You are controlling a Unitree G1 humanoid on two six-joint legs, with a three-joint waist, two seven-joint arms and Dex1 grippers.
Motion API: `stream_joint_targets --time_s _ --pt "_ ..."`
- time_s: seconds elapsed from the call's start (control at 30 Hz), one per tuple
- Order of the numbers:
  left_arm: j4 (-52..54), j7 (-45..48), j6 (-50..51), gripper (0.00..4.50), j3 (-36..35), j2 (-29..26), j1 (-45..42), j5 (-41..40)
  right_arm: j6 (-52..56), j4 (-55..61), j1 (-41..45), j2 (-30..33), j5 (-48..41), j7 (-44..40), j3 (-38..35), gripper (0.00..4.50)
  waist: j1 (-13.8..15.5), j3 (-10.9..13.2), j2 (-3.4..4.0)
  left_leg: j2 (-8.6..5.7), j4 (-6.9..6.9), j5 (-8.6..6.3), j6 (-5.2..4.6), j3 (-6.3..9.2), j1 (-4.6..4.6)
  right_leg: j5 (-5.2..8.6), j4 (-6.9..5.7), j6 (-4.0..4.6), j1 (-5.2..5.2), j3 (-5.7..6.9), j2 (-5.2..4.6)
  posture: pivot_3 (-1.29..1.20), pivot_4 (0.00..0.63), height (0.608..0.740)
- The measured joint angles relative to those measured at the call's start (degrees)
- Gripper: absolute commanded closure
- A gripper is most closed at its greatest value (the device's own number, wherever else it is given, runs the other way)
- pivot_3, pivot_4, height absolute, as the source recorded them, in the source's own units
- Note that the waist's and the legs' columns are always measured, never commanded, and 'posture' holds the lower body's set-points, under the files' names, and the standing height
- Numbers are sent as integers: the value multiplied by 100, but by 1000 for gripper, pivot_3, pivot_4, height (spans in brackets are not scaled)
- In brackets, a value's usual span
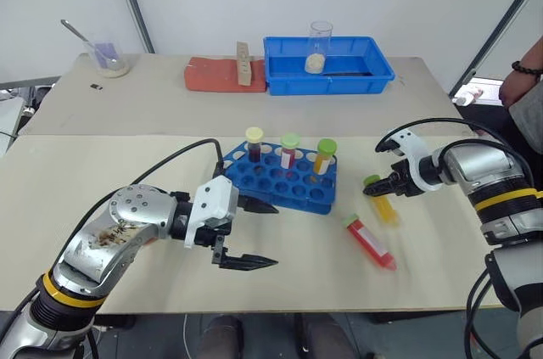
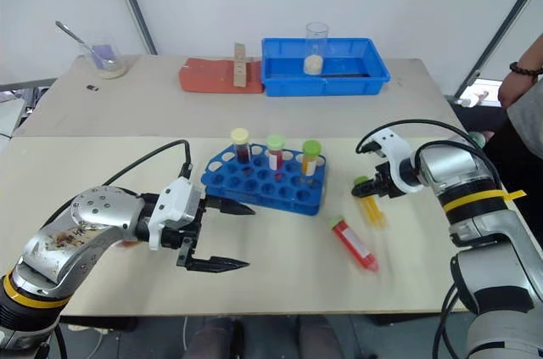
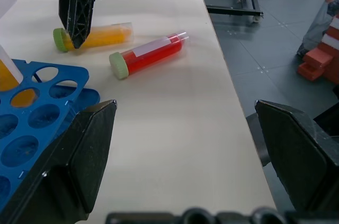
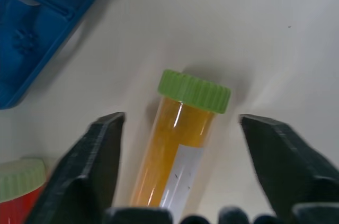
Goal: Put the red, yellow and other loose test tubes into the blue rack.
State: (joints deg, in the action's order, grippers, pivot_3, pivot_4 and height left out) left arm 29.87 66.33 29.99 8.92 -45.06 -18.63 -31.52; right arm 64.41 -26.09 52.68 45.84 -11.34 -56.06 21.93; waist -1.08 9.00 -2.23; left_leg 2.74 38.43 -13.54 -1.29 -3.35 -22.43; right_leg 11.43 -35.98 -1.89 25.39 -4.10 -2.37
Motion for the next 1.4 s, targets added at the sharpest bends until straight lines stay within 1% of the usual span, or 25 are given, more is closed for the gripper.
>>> stream_joint_targets --time_s 0.03,0.1,0.17,0.37,0.47,0.53,0.63,0.67,0.73,0.8,0.87,0.9,0.97,1.0,1.03,1.17,1.23,1.33,1.4 --pt "-5 3 -12 0 2 10 0 10 7 0 0 -34 10 2 3 2178 0 0 0 0 0 0 0 0 0 0 0 0 0 0 0 0 150 740" --pt "-43 14 -59 0 26 17 0 55 78 8 -1 -70 21 14 2 2936 0 0 0 0 0 0 0 0 0 0 0 -1 0 0 0 0 150 740" --pt "-85 26 -129 0 54 19 2 106 167 51 -1 -80 40 58 -8 3508 1 0 0 0 0 0 0 1 1 0 -1 0 0 1 0 0 150 740" --pt "-203 52 -157 0 95 96 9 112 490 339 -122 -114 25 273 -212 3557 1 0 0 1 0 0 0 2 0 1 -1 -1 0 2 0 0 150 740" --pt "-384 -51 -155 0 -54 319 16 -24 724 785 -318 -39 -122 339 -450 3557 9 0 0 1 0 0 0 3 -5 0 -1 -3 4 3 0 0 150 740" --pt "-452 -144 -148 0 -260 486 33 -190 749 1302 -546 138 -213 378 -677 3557 15 0 0 1 0 0 -1 6 -10 -1 0 -4 6 4 0 0 150 740" --pt "-500 -214 -152 0 -547 627 116 -399 689 2249 -1060 504 -351 417 -1177 3558 33 0 0 0 -1 -4 -6 14 -16 2 4 -5 6 10 0 0 150 740" --pt "-521 -226 -154 0 -631 681 135 -487 642 2747 -1369 625 -457 425 -1502 3558 38 0 0 0 -1 -5 -7 15 -19 3 6 -6 7 11 0 0 150 740" --pt "-555 -233 -156 0 -779 737 155 -635 471 3439 -1815 674 -637 413 -1956 3558 31 0 0 0 0 -6 -8 18 -20 8 9 -15 5 13 0 0 150 740" --pt "-600 -181 -188 0 -861 745 130 -705 132 4305 -2525 606 -980 328 -2640 3558 29 0 0 0 1 -6 -8 22 -18 9 9 -18 2 15 0 0 150 740" --pt "-745 -36 -325 0 -914 579 120 -658 -244 5054 -3038 198 -1373 254 -3260 3558 5 0 0 3 0 -6 -8 22 -8 10 5 -19 -1 11 8 0 150 740" --pt "-853 64 -434 0 -920 461 102 -557 -516 5488 -3259 -114 -1580 278 -3535 3558 -12 0 0 4 -2 -6 -8 23 -2 10 1 -19 -5 10 10 0 150 740" --pt "-1067 220 -607 0 -921 293 77 -391 -962 6069 -3433 -665 -1835 481 -3752 3558 -32 0 0 7 1 -6 -8 23 13 10 -7 -15 -15 9 15 0 150 740" --pt "-1120 275 -643 0 -921 254 57 -336 -1127 6255 -3473 -892 -1919 642 -3782 3558 -33 1 0 7 2 -5 -7 24 14 15 -7 -4 -16 9 15 0 150 740" --pt "-1192 338 -670 0 -921 227 23 -298 -1334 6412 -3502 -1255 -1934 904 -3793 3558 -32 2 -3 8 6 -4 -5 26 17 24 -6 18 -19 11 15 0 150 740" --pt "-1276 448 -711 0 -915 214 -131 -255 -1991 6497 -3606 -2014 -1762 1622 -3483 3558 -33 2 -2 8 37 -4 -4 20 8 19 -9 19 -21 6 10 0 150 740" --pt "-1278 452 -681 0 -916 203 -186 -261 -2628 6363 -3667 -2467 -1357 2022 -3131 3558 -35 2 -2 7 37 -4 -4 17 8 19 -6 19 -23 6 7 0 150 740" --pt "-1276 436 -575 0 -916 201 -227 -284 -3416 5847 -3832 -2865 -846 2399 -2611 3558 -37 2 -2 7 32 -4 -4 16 1 21 -6 23 -16 5 8 0 150 740" --pt "-1268 422 -522 0 -917 200 -227 -326 -3744 5602 -3851 -2997 -651 2533 -2454 3559 -34 2 -2 7 30 -4 -5 18 -5 21 -6 22 -11 6 9 0 150 740"
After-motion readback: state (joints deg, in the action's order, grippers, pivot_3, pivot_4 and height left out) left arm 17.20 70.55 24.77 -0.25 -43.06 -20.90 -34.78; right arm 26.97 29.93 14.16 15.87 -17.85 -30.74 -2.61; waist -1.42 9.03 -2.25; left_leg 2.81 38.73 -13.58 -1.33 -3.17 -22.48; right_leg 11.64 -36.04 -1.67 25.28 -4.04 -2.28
